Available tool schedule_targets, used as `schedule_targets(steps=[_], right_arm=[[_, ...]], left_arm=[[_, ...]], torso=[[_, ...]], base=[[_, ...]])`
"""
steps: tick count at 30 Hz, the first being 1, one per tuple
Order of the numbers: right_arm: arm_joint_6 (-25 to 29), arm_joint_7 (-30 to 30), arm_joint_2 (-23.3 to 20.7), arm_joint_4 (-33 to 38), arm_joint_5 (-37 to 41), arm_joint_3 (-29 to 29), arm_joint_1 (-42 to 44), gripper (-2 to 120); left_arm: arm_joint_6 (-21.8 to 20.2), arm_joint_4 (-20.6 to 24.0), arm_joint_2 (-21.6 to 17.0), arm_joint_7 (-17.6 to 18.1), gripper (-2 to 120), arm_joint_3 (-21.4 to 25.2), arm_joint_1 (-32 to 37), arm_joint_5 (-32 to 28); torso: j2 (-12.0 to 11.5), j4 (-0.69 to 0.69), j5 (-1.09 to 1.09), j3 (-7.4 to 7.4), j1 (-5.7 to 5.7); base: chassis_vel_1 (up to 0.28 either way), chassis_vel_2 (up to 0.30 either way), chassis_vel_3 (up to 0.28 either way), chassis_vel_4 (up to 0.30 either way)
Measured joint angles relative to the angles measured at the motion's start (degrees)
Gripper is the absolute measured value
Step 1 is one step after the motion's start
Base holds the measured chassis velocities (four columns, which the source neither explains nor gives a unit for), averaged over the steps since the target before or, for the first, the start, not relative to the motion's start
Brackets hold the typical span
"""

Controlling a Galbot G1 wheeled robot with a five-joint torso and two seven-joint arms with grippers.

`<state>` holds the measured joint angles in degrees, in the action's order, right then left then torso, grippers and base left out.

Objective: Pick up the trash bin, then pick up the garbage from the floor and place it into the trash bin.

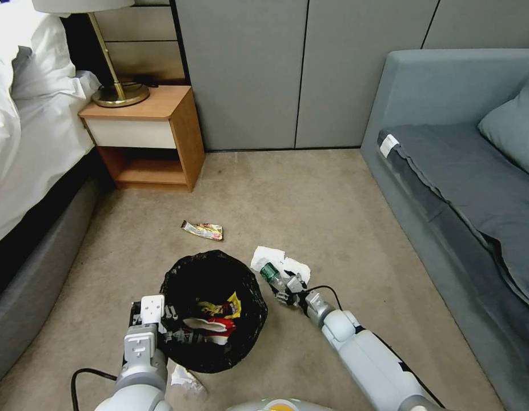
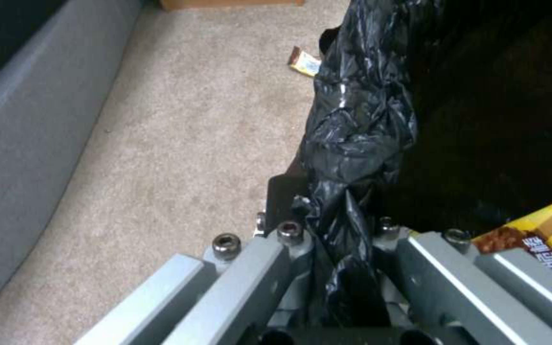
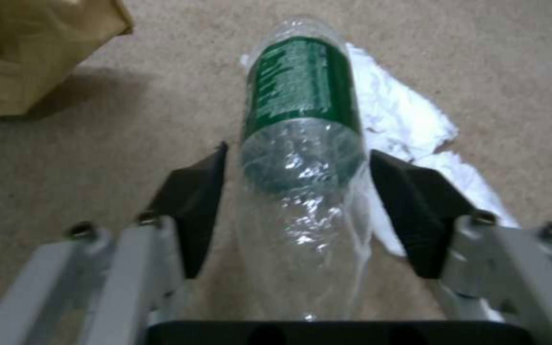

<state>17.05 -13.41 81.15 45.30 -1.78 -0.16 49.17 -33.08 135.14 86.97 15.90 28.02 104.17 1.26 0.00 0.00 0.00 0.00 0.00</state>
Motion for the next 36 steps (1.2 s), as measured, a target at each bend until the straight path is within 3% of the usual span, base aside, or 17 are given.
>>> schedule_targets(steps=[6, 8, 17, 25, 36], right_arm=[[0.33, 0.04, 0.45, -0.71, -0.05, 0.33, 0.46, 36], [0.45, 0.04, 0.52, -0.85, -0.05, 0.48, 0.59, 25], [1.13, 0.05, 0.32, -0.57, 0.15, 1.20, 1.20, 4], [3.31, 0.85, -0.56, 3.25, 0.91, 4.23, 3.09, 3], [4.82, 1.36, -3.98, 20.69, 3.38, 9.18, 9.95, 3]], left_arm=[[0.15, 0.17, -0.04, 0.00, 1, -0.03, 0.31, 0.13], [0.17, 0.22, -0.12, 0.00, 1, 0.01, 0.31, 0.13], [0.17, 0.22, -0.14, 0.00, 1, -0.03, 0.12, 0.12], [0.14, 0.22, -0.31, 0.00, 1, 0.02, -0.10, 0.01], [0.02, 0.22, -0.43, -0.02, 1, -0.15, -0.23, 0.00]], torso=[[0.00, 0.00, -0.01, 0.00, 0.00], [0.00, -0.01, 0.00, 0.00, 0.00], [0.00, 0.01, 0.01, 0.00, -0.01], [0.00, 0.00, 0.00, 0.00, 0.00], [0.00, 0.00, 0.00, 0.00, 0.00]], base=[[0.000, 0.000, 0.000, 0.000], [0.000, 0.000, 0.000, 0.000], [0.000, 0.000, 0.000, 0.000], [0.000, 0.000, 0.000, 0.000], [0.000, 0.000, 0.000, 0.000]])
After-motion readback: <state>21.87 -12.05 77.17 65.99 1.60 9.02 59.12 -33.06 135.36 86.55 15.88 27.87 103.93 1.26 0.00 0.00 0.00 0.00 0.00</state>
